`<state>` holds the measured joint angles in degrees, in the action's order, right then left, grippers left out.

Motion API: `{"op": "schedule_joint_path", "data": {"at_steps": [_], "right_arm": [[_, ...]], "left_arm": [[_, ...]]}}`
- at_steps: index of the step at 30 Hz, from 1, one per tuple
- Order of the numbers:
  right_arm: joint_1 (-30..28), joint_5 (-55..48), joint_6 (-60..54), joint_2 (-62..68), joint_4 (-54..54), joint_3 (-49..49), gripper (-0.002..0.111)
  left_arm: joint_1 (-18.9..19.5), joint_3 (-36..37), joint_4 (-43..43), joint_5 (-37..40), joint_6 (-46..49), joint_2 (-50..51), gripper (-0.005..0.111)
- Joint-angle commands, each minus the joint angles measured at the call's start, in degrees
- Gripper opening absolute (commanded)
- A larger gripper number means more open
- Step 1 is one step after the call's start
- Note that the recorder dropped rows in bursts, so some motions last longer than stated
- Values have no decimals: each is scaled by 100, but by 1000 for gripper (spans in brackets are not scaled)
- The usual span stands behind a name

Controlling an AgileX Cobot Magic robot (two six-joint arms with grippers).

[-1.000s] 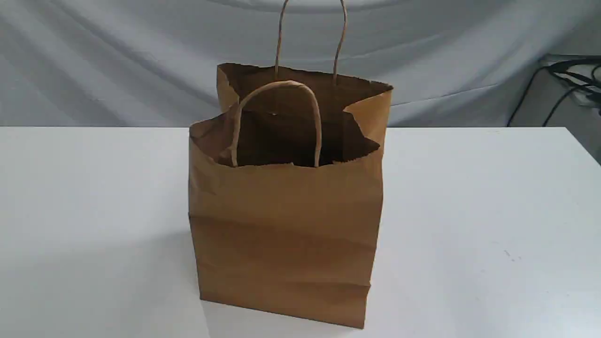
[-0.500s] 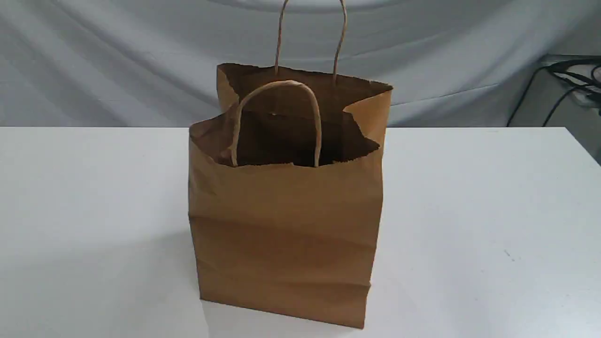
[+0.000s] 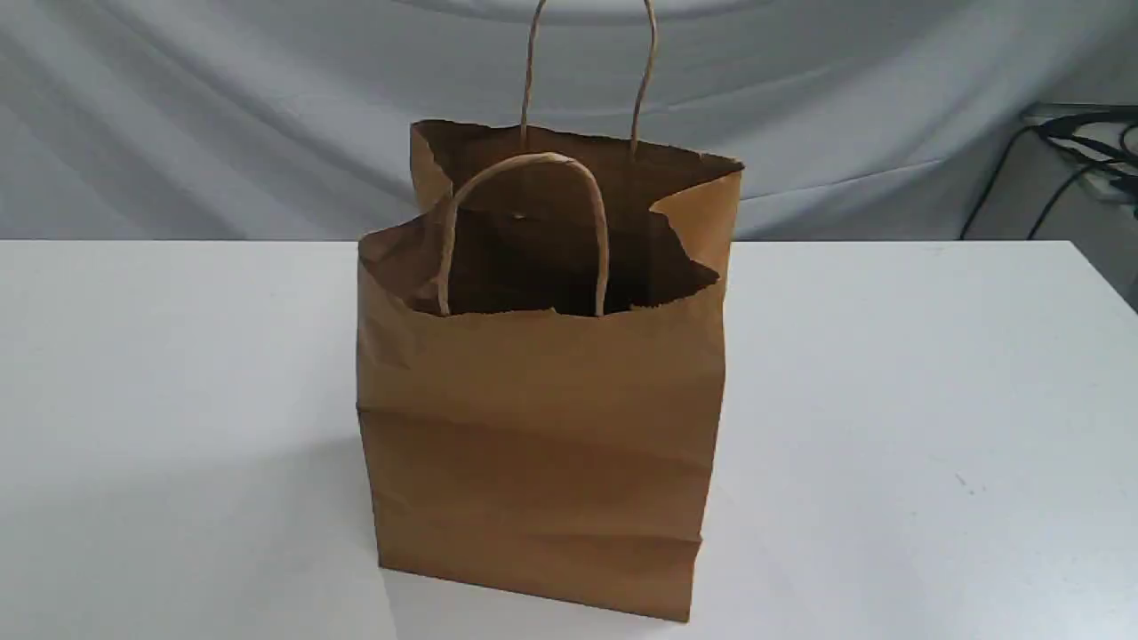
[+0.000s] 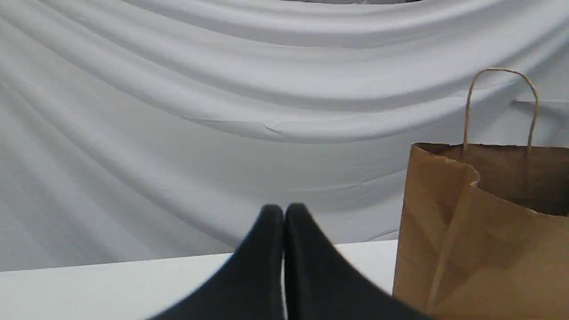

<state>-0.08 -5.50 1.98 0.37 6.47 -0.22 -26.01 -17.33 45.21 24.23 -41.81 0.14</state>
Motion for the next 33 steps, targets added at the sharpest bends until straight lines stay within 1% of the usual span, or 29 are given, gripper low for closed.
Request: {"op": "schedule_joint_path", "data": {"at_steps": [1, 3, 6, 8, 33], "right_arm": [[-46, -97, 150, -37, 87, 22, 0], [-46, -97, 148, -37, 17, 22, 0], [-46, -126, 161, -37, -461, 22, 0], [-46, -126, 161, -37, -560, 22, 0], [-46, -126, 161, -37, -598, 22, 0]], "left_arm": [[-20, 42, -29, -4, -51, -14, 0], [-20, 42, -29, -4, -51, -14, 0], [-20, 42, -29, -4, -51, -14, 0], [-20, 42, -29, -4, -51, -14, 0], [-20, 42, -29, -4, -51, -14, 0]]}}
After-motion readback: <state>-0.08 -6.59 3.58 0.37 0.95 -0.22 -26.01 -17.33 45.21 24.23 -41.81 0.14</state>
